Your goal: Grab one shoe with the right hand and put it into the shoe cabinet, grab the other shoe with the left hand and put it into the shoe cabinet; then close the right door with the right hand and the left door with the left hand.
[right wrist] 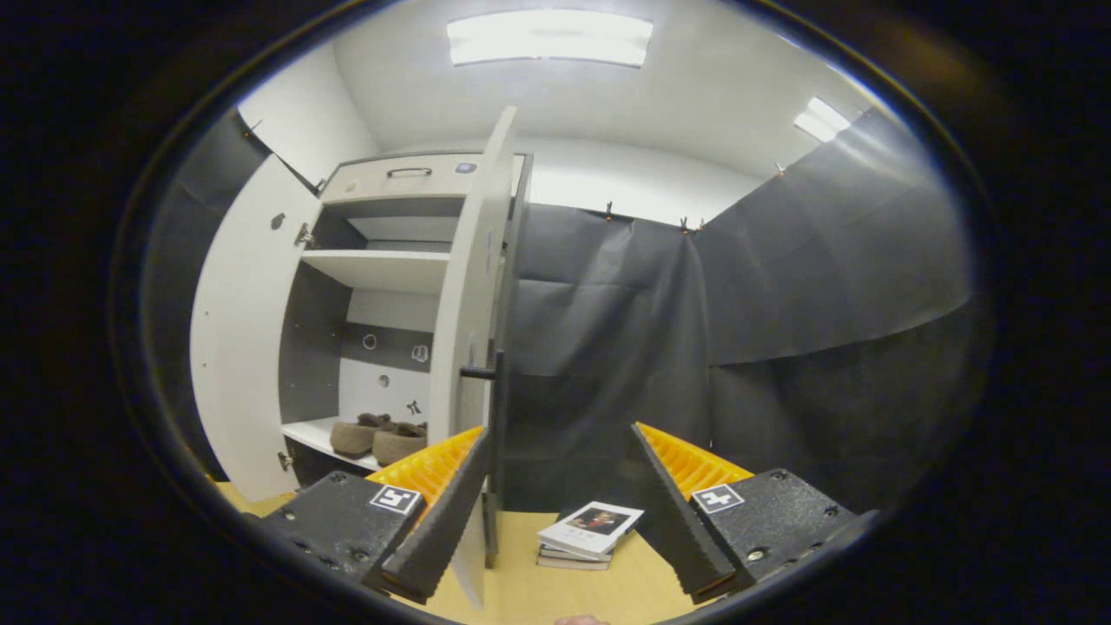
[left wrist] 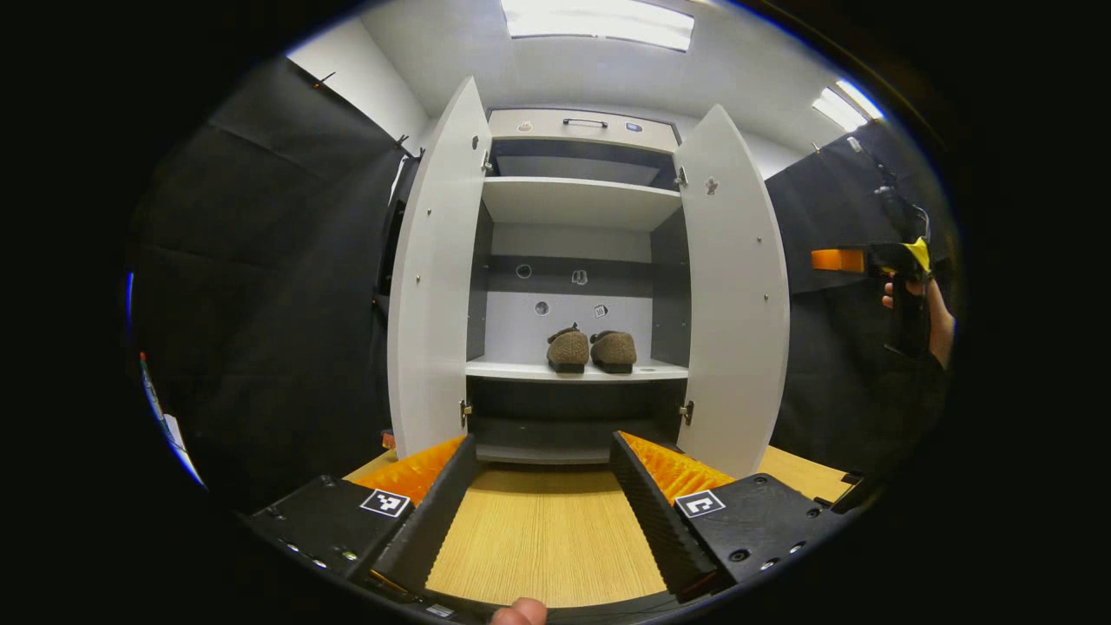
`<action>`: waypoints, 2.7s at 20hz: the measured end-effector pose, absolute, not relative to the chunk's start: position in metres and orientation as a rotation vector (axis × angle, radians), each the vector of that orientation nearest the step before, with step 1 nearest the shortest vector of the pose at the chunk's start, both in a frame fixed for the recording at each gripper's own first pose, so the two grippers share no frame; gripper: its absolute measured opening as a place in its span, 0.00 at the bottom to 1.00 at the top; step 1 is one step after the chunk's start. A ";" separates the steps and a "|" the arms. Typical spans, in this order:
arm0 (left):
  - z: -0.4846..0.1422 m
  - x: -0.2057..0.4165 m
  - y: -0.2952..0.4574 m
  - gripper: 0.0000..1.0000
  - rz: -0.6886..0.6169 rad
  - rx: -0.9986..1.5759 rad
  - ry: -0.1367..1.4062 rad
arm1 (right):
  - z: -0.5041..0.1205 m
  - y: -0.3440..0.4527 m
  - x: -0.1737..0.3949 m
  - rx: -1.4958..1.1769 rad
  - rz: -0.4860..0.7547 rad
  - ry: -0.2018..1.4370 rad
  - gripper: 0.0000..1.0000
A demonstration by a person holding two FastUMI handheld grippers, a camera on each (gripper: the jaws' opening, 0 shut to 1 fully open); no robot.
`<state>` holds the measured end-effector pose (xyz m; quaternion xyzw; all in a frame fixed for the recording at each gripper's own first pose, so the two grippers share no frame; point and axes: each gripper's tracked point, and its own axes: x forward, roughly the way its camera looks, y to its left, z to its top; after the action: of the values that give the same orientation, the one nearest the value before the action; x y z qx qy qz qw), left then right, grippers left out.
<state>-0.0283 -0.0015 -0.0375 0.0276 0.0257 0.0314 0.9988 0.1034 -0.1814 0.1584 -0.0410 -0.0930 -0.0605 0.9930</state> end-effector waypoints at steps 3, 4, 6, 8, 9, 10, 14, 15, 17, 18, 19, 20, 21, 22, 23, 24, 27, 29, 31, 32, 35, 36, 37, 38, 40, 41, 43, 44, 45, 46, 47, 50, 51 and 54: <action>-0.037 -0.030 0.002 0.95 0.076 0.060 0.052 | 0.157 -0.185 0.139 -0.049 -0.103 -0.133 0.99; -0.038 -0.030 0.003 0.95 0.079 0.059 0.055 | 0.155 -0.186 0.147 -0.035 -0.101 -0.119 0.99; -0.039 -0.030 0.007 0.95 0.091 0.059 0.059 | 0.155 -0.192 0.157 -0.023 -0.116 -0.116 0.99; -0.041 -0.030 0.008 0.95 0.096 0.053 0.065 | 0.157 -0.195 0.161 -0.022 -0.118 -0.121 0.98; -0.042 -0.029 0.009 0.95 0.096 0.051 0.068 | 0.157 -0.194 0.163 -0.020 -0.116 -0.122 0.99; -0.043 -0.029 0.008 0.95 0.097 0.051 0.071 | 0.157 -0.192 0.165 -0.019 -0.101 -0.123 0.98; -0.043 -0.024 0.002 0.95 0.084 0.041 0.074 | 0.155 -0.186 0.168 -0.044 -0.077 -0.115 0.96; -0.044 -0.022 -0.001 0.95 0.075 0.037 0.073 | 0.156 -0.186 0.167 -0.052 -0.081 -0.116 0.96; -0.041 -0.021 -0.006 0.95 0.060 0.028 0.067 | 0.157 -0.186 0.167 -0.056 -0.084 -0.118 0.96; -0.040 -0.020 -0.007 0.95 0.058 0.028 0.063 | 0.156 -0.184 0.167 -0.050 -0.080 -0.114 0.96; -0.040 -0.020 -0.010 0.95 0.052 0.029 0.061 | 0.156 -0.182 0.166 -0.045 -0.075 -0.114 0.96; -0.041 -0.019 -0.010 0.95 0.046 0.030 0.064 | 0.155 -0.179 0.166 -0.046 -0.071 -0.112 0.94; -0.043 -0.018 -0.011 0.95 0.041 0.032 0.067 | 0.156 -0.175 0.166 -0.052 -0.069 -0.117 0.96; -0.043 -0.018 -0.012 0.95 0.038 0.034 0.069 | 0.155 -0.171 0.165 -0.065 -0.062 -0.119 0.96; -0.043 -0.018 -0.010 0.95 0.039 0.037 0.071 | 0.156 -0.166 0.162 -0.069 -0.053 -0.125 0.96; -0.044 -0.019 -0.008 0.95 0.043 0.038 0.071 | 0.156 -0.160 0.163 -0.068 -0.044 -0.121 0.96; -0.045 -0.020 -0.002 0.95 0.048 0.043 0.072 | 0.156 -0.137 0.165 -0.064 0.003 -0.125 0.96; -0.045 -0.021 0.002 0.95 0.050 0.050 0.073 | 0.156 -0.120 0.165 -0.069 0.037 -0.125 0.96; -0.045 -0.021 0.007 0.95 0.056 0.050 0.073 | 0.155 -0.104 0.167 -0.073 0.068 -0.120 0.94; -0.046 -0.021 0.010 0.95 0.061 0.051 0.074 | 0.155 -0.096 0.169 -0.072 0.084 -0.118 0.96; -0.045 -0.020 0.019 0.95 0.078 0.057 0.079 | 0.156 -0.073 0.177 -0.082 0.120 -0.119 0.96; -0.046 -0.021 0.021 0.95 0.083 0.060 0.080 | 0.155 -0.064 0.180 -0.086 0.139 -0.118 0.96; -0.046 -0.022 0.023 0.95 0.087 0.062 0.080 | 0.155 -0.054 0.184 -0.087 0.159 -0.116 0.96; -0.045 -0.023 0.025 0.95 0.090 0.063 0.078 | 0.155 -0.044 0.189 -0.084 0.177 -0.112 0.96; -0.045 -0.024 0.028 0.95 0.096 0.066 0.077 | 0.153 -0.022 0.202 -0.080 0.209 -0.102 0.96; -0.046 -0.024 0.030 0.95 0.101 0.067 0.080 | 0.148 -0.018 0.209 -0.083 0.217 -0.087 0.96; -0.047 -0.025 0.033 0.95 0.112 0.061 0.085 | 0.144 -0.004 0.224 -0.081 0.220 -0.076 0.96; -0.047 -0.027 0.034 0.95 0.116 0.058 0.086 | 0.140 0.008 0.233 -0.080 0.213 -0.075 0.96; -0.047 -0.027 0.034 0.95 0.119 0.056 0.087 | 0.140 0.013 0.237 -0.073 0.209 -0.077 0.96; -0.047 -0.028 0.035 0.95 0.122 0.057 0.087 | 0.140 0.013 0.239 -0.062 0.207 -0.080 0.96; -0.046 -0.028 0.036 0.95 0.124 0.058 0.086 | 0.140 0.012 0.239 -0.052 0.204 -0.081 0.96; -0.045 -0.027 0.035 0.95 0.120 0.054 0.079 | 0.138 0.008 0.230 -0.028 0.209 -0.075 0.96; -0.044 -0.026 0.034 0.95 0.118 0.048 0.079 | 0.139 0.007 0.226 -0.027 0.211 -0.077 0.96; -0.042 -0.025 0.029 0.95 0.109 0.044 0.072 | 0.144 0.000 0.201 -0.031 0.211 -0.099 0.96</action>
<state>-0.0254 0.0292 -0.0418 0.0220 0.0359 0.0545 0.9976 0.2015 0.0004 0.1441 -0.0157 -0.0496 0.1051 0.9931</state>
